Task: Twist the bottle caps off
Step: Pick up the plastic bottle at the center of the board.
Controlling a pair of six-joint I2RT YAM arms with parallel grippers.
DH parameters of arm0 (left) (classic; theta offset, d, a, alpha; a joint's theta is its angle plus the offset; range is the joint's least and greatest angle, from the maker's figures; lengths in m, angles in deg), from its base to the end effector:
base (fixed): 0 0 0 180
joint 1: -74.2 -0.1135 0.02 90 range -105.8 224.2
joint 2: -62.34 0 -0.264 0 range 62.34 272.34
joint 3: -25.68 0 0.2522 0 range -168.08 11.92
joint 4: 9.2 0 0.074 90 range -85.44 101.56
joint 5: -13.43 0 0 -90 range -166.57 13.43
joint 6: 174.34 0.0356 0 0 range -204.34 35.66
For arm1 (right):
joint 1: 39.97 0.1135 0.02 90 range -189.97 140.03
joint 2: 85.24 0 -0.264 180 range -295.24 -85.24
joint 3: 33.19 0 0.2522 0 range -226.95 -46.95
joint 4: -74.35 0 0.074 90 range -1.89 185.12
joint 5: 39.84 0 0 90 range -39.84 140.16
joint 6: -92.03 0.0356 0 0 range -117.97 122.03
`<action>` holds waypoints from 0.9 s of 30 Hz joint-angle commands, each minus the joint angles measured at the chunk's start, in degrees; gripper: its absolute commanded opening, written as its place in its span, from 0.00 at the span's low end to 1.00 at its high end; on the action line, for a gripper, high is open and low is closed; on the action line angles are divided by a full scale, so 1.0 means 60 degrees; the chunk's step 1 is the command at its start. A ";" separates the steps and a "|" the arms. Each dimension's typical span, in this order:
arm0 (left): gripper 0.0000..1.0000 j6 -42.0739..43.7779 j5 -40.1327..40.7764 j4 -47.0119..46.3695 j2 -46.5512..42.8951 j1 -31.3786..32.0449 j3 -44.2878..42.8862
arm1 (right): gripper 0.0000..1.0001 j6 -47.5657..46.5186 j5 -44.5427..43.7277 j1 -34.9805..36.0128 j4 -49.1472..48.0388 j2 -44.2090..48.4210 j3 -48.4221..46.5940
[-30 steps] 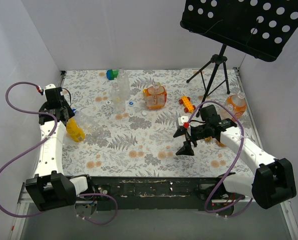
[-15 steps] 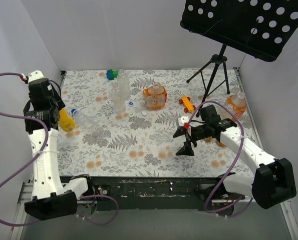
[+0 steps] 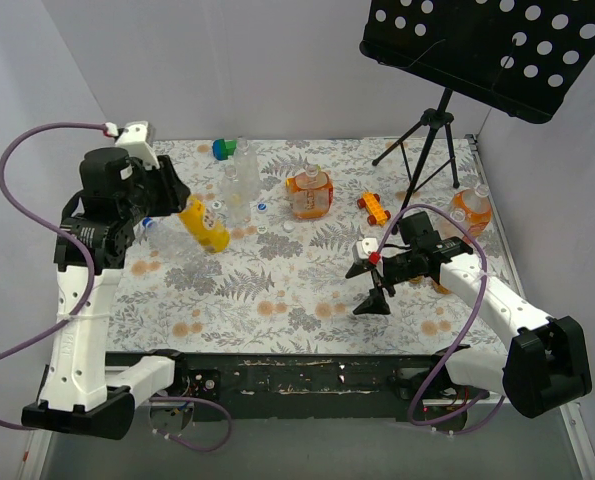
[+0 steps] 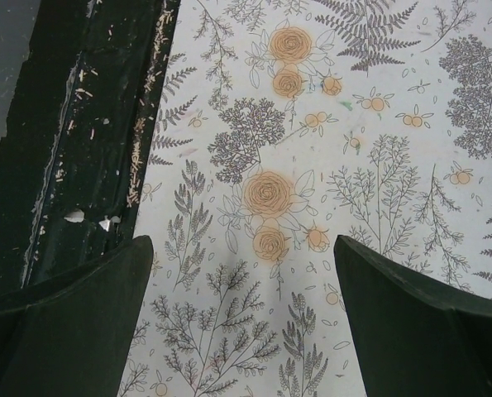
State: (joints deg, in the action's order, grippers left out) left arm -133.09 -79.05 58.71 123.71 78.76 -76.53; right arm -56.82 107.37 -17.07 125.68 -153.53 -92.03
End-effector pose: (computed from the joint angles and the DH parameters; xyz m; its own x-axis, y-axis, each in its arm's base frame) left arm 0.1812 -0.0160 0.4603 -0.3877 -0.7226 -0.5723 -0.2634 0.6818 -0.6825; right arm 0.1879 0.1119 0.2360 0.0880 -0.4660 -0.8804 -0.9926 -0.1152 -0.0383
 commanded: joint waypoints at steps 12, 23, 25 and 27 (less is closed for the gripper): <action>0.00 0.0611 -0.3174 -0.1070 -0.0559 0.3326 0.1513 | 0.98 -0.0929 0.0556 0.0022 0.1780 0.1333 -0.0660; 0.00 -0.0867 -0.0249 -0.2330 0.0889 0.7164 0.1704 | 0.95 -0.0935 0.2519 0.0095 0.2316 0.0849 -0.0881; 0.00 -0.1277 0.0263 -0.2549 0.1284 0.7617 0.1441 | 0.94 0.0646 0.2681 0.0241 0.0838 0.1112 -0.0720; 0.00 -0.1614 0.0586 -0.3017 0.1563 0.7926 0.1309 | 0.94 0.1994 0.2697 0.0431 -0.0554 0.1361 -0.0515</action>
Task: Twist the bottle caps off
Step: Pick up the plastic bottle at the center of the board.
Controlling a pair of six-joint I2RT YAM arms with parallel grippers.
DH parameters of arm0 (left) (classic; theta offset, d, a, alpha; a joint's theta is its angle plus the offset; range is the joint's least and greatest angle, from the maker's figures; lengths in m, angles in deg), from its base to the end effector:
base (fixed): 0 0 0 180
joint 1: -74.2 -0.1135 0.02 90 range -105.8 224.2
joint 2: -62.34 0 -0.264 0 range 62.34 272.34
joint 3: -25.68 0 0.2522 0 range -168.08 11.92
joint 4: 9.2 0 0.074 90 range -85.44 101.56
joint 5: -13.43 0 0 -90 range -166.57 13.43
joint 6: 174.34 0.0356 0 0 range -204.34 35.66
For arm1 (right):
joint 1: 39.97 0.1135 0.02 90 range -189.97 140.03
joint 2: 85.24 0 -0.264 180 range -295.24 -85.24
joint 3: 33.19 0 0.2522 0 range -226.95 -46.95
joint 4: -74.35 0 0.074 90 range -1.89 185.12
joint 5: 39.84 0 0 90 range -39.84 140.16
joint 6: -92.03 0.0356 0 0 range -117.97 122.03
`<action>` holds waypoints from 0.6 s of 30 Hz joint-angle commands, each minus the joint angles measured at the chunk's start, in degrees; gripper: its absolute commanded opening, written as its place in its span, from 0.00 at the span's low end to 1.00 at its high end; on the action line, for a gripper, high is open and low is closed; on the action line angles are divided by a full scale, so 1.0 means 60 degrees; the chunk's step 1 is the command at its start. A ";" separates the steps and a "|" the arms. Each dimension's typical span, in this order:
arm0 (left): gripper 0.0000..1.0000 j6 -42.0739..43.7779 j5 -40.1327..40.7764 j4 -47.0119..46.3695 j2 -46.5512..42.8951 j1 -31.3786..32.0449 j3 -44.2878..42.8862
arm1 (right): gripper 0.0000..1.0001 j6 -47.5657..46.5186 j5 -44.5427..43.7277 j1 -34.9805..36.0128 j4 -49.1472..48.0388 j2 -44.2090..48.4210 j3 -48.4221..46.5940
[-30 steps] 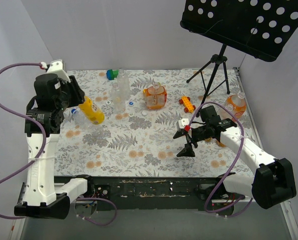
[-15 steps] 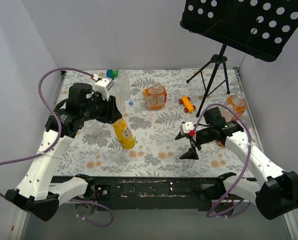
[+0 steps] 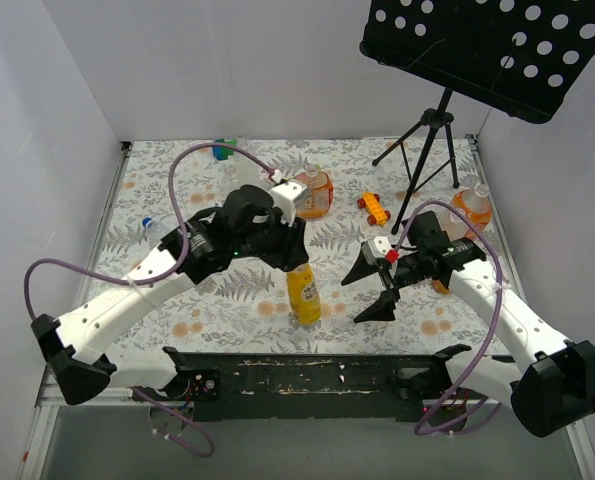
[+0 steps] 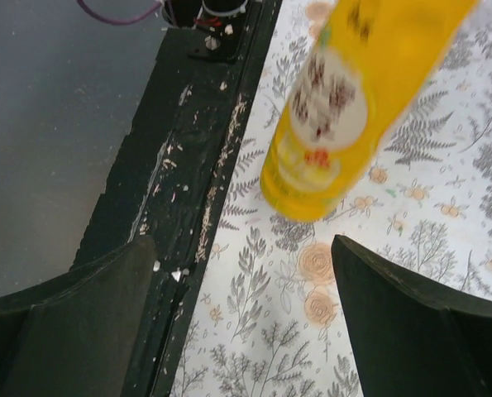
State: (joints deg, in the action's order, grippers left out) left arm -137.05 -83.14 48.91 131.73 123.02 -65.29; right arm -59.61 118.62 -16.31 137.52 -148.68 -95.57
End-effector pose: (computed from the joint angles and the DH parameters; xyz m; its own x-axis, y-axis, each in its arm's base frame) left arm 0.1612 -0.1904 0.3883 -0.8805 -0.1939 -0.4326 0.1779 0.7108 -0.6805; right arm 0.1625 0.1074 0.2666 0.0638 -0.3248 -0.9436 -0.9718 -0.2354 0.0153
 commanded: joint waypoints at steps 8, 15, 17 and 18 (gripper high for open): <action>0.00 -0.1733 0.1271 -0.2456 0.1209 0.0872 -0.1003 | 0.94 0.6405 -0.1052 0.0612 -0.6299 0.0730 0.0647; 0.00 -0.2171 0.1402 -0.2691 0.1531 0.0946 -0.1311 | 0.95 0.7842 -0.2049 0.0598 -0.7794 0.0613 0.1175; 0.00 -0.2333 0.1475 -0.2735 0.1590 0.0960 -0.1355 | 0.95 0.7960 -0.2445 0.0598 -0.7839 0.0496 0.1087; 0.00 -0.2421 0.1505 -0.2749 0.1619 0.0960 -0.1355 | 0.95 0.7975 -0.2504 0.0598 -0.7854 0.0437 0.1043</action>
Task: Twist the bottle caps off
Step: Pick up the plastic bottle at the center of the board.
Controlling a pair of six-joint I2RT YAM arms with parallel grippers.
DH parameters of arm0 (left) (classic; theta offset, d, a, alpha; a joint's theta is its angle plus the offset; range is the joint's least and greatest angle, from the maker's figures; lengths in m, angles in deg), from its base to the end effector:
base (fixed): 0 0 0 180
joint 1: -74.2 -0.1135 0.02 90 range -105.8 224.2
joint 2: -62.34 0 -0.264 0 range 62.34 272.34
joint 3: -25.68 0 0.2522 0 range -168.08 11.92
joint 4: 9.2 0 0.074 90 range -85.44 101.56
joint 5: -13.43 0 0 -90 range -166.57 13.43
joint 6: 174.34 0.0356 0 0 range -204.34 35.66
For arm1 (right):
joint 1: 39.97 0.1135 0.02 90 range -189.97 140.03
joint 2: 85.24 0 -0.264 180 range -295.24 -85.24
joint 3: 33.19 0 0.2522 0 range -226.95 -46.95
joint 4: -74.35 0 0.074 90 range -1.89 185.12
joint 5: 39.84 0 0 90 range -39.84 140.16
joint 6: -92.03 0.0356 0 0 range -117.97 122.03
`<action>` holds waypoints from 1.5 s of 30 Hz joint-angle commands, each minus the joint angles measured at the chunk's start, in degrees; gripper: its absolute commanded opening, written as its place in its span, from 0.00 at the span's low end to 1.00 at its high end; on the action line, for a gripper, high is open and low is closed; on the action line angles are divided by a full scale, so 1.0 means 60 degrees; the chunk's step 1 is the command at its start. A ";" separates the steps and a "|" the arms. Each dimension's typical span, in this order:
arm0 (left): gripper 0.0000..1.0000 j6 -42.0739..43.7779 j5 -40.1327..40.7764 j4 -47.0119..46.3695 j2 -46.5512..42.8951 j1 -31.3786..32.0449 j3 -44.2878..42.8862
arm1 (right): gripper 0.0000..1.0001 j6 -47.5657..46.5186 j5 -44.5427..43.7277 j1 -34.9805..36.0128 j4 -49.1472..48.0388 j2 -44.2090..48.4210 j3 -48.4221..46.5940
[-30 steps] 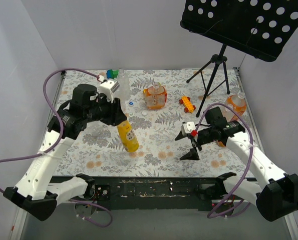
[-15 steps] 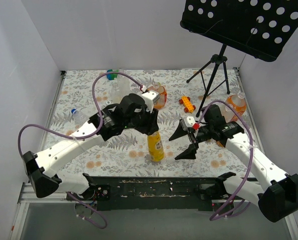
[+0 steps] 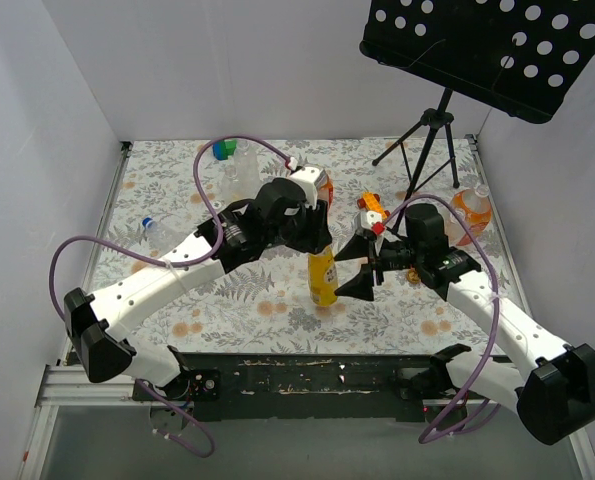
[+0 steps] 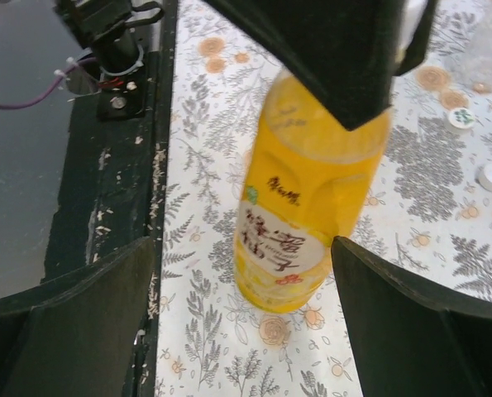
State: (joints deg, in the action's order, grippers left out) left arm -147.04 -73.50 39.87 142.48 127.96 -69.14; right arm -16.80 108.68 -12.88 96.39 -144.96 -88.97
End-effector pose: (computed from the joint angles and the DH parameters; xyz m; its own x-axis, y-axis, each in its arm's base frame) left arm 0.1843 -0.2482 0.3756 -0.8456 -0.3473 -0.4054 0.0607 0.6919 -0.7194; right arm 0.1836 0.1280 0.2836 -0.0721 -0.2262 -0.9714 -0.9970 0.0452 0.0634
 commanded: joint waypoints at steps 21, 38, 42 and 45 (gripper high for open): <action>0.00 -0.1518 0.0527 -0.2310 -0.0465 0.0137 -0.0158 | 0.88 0.1688 -0.0862 0.0026 -0.2433 -0.0608 0.0616; 0.54 -0.1724 -0.0145 -0.2897 -0.1724 0.0035 0.0955 | 0.13 -0.0592 0.1686 -0.0414 -0.0770 -0.0110 0.0544; 0.83 -0.1139 -0.0438 -0.2474 -0.2149 -0.0024 0.0868 | 0.11 -0.2190 0.1702 -0.0414 0.0799 0.0066 0.0251; 0.98 -0.0364 -0.0380 -0.1888 -0.2500 -0.0053 0.0736 | 0.10 -0.3508 0.1395 -0.0414 0.2089 0.0052 -0.0071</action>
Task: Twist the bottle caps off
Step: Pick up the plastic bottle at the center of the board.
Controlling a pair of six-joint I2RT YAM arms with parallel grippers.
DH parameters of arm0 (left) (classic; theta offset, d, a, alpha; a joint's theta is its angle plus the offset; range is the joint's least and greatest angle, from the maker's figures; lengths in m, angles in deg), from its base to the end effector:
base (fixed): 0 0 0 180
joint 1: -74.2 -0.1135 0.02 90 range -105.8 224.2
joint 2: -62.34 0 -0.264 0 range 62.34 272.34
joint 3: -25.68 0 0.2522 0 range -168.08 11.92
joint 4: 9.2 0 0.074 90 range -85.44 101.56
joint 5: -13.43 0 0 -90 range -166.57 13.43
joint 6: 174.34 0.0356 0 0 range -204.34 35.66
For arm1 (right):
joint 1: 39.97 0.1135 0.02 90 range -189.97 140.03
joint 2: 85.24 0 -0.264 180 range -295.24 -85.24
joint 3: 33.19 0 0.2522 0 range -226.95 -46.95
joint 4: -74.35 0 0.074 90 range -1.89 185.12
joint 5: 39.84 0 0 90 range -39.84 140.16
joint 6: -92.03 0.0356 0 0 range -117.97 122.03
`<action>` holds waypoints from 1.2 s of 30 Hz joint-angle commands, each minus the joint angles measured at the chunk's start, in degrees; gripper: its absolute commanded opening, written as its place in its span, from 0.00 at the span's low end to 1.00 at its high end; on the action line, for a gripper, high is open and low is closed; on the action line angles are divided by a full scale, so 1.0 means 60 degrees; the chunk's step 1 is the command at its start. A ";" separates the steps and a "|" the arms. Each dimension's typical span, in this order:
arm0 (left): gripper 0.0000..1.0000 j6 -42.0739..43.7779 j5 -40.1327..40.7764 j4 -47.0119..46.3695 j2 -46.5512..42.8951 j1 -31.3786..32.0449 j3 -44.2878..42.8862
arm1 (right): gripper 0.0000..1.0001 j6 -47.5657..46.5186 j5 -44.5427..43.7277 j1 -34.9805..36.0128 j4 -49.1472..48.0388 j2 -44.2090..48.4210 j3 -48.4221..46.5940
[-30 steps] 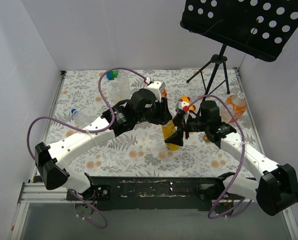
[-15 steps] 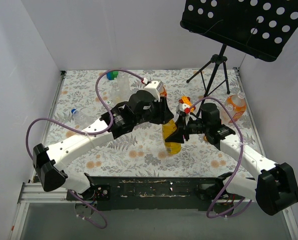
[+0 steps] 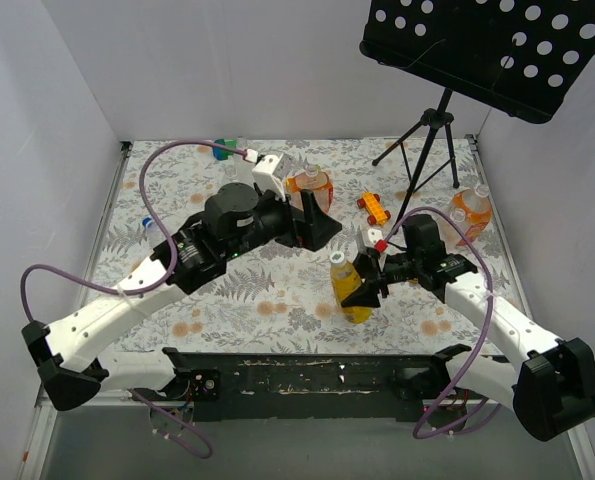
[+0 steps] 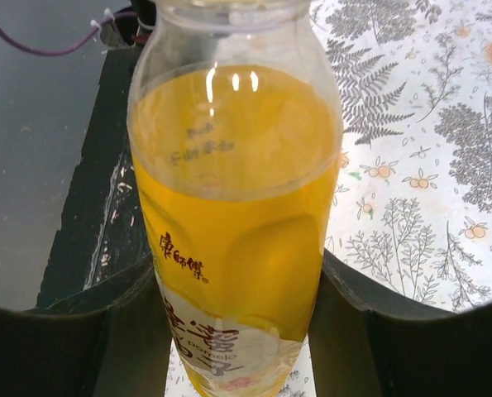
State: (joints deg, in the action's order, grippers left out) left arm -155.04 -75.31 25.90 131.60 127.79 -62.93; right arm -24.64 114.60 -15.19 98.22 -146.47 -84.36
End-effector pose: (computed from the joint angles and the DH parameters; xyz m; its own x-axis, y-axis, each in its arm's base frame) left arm 0.1609 -0.2168 0.4142 -0.8008 -0.5039 -0.3237 0.1097 0.4079 -0.9064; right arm 0.1821 0.1194 0.2510 -0.0667 -0.2441 -0.9675 -0.9964 -0.0353 0.0776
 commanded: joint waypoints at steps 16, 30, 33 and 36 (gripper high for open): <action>0.98 0.7942 -0.4281 -0.0318 -0.2140 0.0005 0.3026 | 0.10 -0.6422 -0.1307 -0.0028 0.5418 -0.0575 -0.1323; 0.78 0.8136 -0.4911 -0.3074 -0.0557 0.0488 0.3452 | 0.10 -0.6320 -0.1278 -0.0013 0.5170 -0.0502 -0.0943; 0.70 0.7960 -0.5131 -0.3030 -0.0293 0.0532 0.3363 | 0.10 -0.6321 -0.1263 -0.0028 0.5200 -0.0444 -0.0914; 0.64 0.7930 -0.5190 -0.2986 -0.0234 0.0547 0.3422 | 0.10 -0.6321 -0.1263 -0.0028 0.5171 -0.0429 -0.0899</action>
State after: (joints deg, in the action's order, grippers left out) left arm -106.88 -104.54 9.66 130.63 130.69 -41.18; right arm -61.56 104.07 -15.19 129.87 -150.10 -89.15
